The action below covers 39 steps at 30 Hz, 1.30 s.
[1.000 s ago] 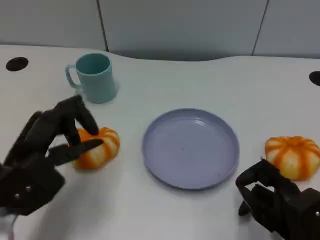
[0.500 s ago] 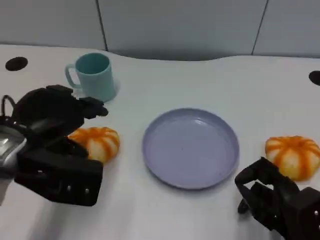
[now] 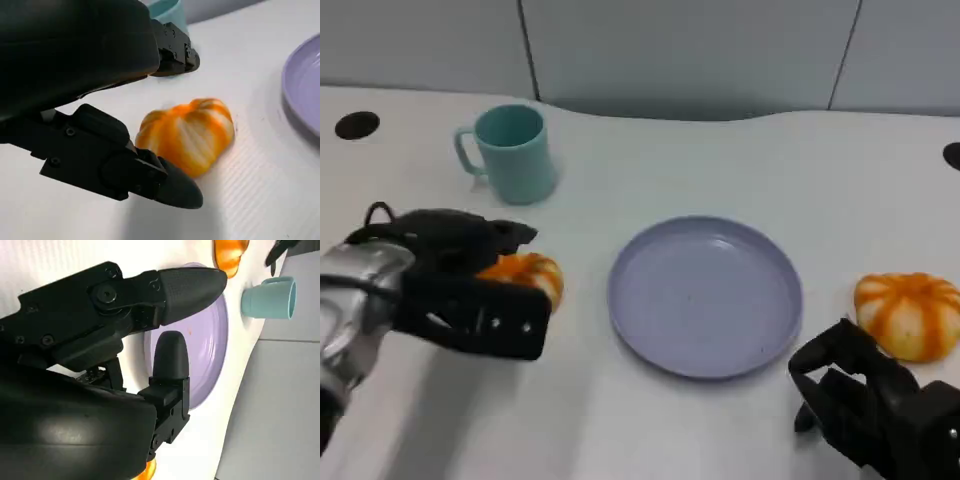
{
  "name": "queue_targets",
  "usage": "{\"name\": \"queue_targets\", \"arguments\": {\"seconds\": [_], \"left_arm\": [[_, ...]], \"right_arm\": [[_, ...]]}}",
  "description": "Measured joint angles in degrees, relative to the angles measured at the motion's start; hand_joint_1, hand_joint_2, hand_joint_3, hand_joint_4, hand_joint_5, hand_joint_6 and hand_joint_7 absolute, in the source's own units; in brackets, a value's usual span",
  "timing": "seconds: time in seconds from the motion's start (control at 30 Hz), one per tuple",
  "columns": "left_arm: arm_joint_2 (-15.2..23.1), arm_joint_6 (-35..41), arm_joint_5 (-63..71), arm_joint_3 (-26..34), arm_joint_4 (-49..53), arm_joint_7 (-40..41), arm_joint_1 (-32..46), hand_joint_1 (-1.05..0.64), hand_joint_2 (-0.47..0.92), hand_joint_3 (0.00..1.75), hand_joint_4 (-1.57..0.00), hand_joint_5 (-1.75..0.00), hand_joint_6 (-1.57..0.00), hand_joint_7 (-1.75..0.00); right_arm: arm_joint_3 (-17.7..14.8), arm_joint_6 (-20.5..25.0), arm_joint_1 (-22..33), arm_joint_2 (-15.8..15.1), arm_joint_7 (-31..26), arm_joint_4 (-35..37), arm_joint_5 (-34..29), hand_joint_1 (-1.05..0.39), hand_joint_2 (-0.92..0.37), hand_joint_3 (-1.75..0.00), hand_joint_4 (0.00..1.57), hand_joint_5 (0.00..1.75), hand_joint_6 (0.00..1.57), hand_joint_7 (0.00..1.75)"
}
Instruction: Grasp the bread from the table and place it into the plate.
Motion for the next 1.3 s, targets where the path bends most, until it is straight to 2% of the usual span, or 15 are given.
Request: {"name": "queue_targets", "arguments": {"seconds": [0.17,0.3,0.47,0.53,0.57,0.6,0.63,0.67,0.7,0.73,0.77,0.83,1.07,1.3], "left_arm": [[-5.67,-0.36,0.16,-3.98,19.63,9.04,-6.93,-0.87,0.88,0.0,0.0,0.0,-0.09,-0.02],[-9.53,-0.82,0.31,-6.5,29.48,14.49,-10.59,-0.8,0.85,0.0,-0.05,-0.02,-0.14,-0.03],[-12.37,-0.44,0.3,-8.58,35.45,20.06,-12.58,-0.57,0.77,0.0,-0.28,-0.13,-0.35,-0.08],[-12.87,-0.22,-0.16,-8.76,36.54,21.13,-12.89,-0.48,0.77,0.0,-0.38,-0.23,-0.45,-0.09],[-12.97,-0.23,-0.39,-8.71,36.83,21.17,-13.11,-0.44,0.78,0.0,-0.37,-0.55,-0.54,-0.18],[-12.98,-0.33,-0.86,-8.58,37.0,21.18,-13.28,-0.37,0.79,0.0,-0.3,-1.13,-0.43,-0.79],[-12.98,-0.58,-1.56,-8.41,37.12,21.47,-13.34,-0.33,0.79,0.0,-0.27,-1.43,-0.32,-1.2],[-12.98,-0.88,-1.84,-8.37,37.2,22.15,-13.34,-0.32,0.79,0.0,-0.26,-1.51,-0.29,-1.3],[-12.98,-1.09,-1.99,-8.38,37.25,22.94,-13.34,-0.24,0.82,0.01,-0.43,-1.65,-0.31,-1.56],[-12.97,-1.33,-1.96,-8.59,37.28,24.1,-13.29,-0.21,0.83,0.01,-0.49,-1.7,-0.32,-1.65],[-12.94,-1.89,-1.9,-8.86,37.32,25.66,-13.19,-0.17,0.86,0.02,-0.62,-1.73,-0.43,-1.71],[-12.78,-3.48,-1.89,-9.13,37.35,29.76,-12.69,-0.16,0.89,0.03,-0.69,-1.74,-0.49,-1.74],[-11.75,-7.96,-5.25,-6.24,37.48,36.79,-10.3,-0.15,0.92,0.11,-0.73,-1.75,-0.5,-1.75],[-10.59,-12.9,-11.68,-0.68,37.5,38.36,-7.84,-0.13,0.89,0.1,-0.78,-1.75,-0.54,-1.75]], "right_arm": [[-0.11,0.15,0.16,-0.02,-0.35,-0.05,-0.26,-0.28,-0.92,-0.31,0.57,1.75,0.37,1.75],[-0.13,0.17,0.21,-0.02,0.03,-0.08,0.14,-0.27,-0.92,-0.31,0.58,1.75,0.37,1.75],[-0.08,0.26,0.56,0.01,-0.34,-0.42,0.02,-0.28,-0.92,-0.31,0.57,1.75,0.37,1.75],[-0.05,0.86,0.79,0.01,-0.45,-1.17,-0.05,-0.28,-0.92,-0.31,0.57,1.75,0.37,1.75],[-0.04,0.96,0.8,0.02,-0.48,-1.37,-0.05,-0.27,-0.92,-0.31,0.57,1.75,0.37,1.75],[-0.03,0.98,0.78,0.03,-0.5,-1.46,-0.05,-0.27,-0.92,-0.31,0.57,1.75,0.37,1.75],[-0.04,0.98,0.78,0.07,-0.53,-1.46,-0.04,-0.27,-0.92,-0.31,0.57,1.75,0.37,1.75],[-0.05,0.98,0.78,0.14,-0.56,-1.46,-0.03,-0.27,-0.92,-0.31,0.57,1.75,0.37,1.75],[-0.05,0.97,0.78,0.25,-0.59,-1.46,-0.01,-0.27,-0.92,-0.31,0.57,1.75,0.37,1.75],[-0.04,0.97,0.78,0.33,-0.63,-1.47,-0.02,-0.27,-0.92,-0.31,0.57,1.75,0.37,1.75],[-0.03,0.97,0.79,0.37,-0.8,-1.47,-0.06,-0.26,-0.92,-0.31,0.56,1.75,0.37,1.75],[-0.04,0.97,0.79,0.41,-1.07,-1.52,-0.14,-0.26,-0.92,-0.32,0.56,1.75,0.36,1.75],[-0.13,0.87,0.84,0.42,-0.91,-1.58,0.2,-0.27,-0.92,-0.32,0.58,1.75,0.37,1.75],[-0.1,0.87,0.9,0.23,-0.92,-1.66,0.06,-0.28,-0.92,-0.31,0.58,1.75,0.38,1.75]]}}
